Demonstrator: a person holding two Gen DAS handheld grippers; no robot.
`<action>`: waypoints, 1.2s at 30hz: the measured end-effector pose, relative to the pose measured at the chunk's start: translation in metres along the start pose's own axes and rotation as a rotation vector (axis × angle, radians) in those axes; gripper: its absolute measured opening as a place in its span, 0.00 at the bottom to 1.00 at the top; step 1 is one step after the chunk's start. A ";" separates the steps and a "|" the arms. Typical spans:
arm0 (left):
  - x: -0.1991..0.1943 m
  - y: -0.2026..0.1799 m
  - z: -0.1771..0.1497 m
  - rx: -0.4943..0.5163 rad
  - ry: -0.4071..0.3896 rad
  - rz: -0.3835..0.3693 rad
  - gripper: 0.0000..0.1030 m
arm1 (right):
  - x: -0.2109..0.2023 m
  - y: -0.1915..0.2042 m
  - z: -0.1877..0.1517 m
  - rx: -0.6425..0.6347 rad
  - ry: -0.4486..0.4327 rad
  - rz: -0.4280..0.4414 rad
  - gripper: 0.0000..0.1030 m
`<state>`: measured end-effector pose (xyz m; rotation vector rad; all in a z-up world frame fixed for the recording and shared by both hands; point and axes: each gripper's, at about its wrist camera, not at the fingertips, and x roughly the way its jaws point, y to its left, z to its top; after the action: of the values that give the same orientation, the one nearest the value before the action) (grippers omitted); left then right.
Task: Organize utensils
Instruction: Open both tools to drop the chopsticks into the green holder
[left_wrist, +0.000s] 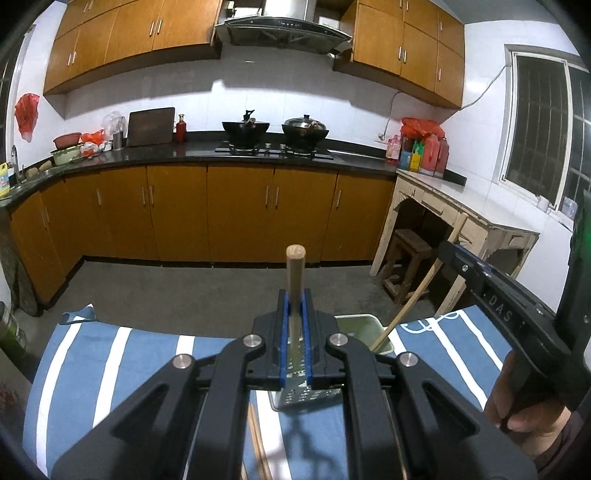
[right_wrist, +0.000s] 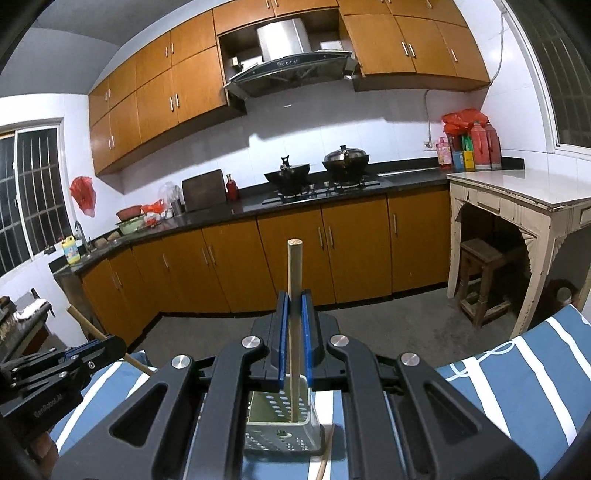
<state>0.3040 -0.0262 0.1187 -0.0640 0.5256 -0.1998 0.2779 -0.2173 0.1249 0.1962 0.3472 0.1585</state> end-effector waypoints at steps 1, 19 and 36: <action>0.000 -0.001 0.000 0.001 0.001 0.001 0.08 | -0.001 0.000 0.000 0.002 0.001 0.000 0.08; -0.036 0.007 -0.007 -0.009 -0.046 0.090 0.26 | -0.052 -0.019 0.002 0.019 -0.055 -0.010 0.36; -0.080 0.036 -0.091 0.028 -0.035 0.242 0.38 | -0.072 -0.085 -0.097 0.096 0.156 -0.165 0.40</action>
<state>0.1969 0.0250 0.0754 0.0239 0.4907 0.0302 0.1871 -0.2973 0.0404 0.2498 0.5246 -0.0060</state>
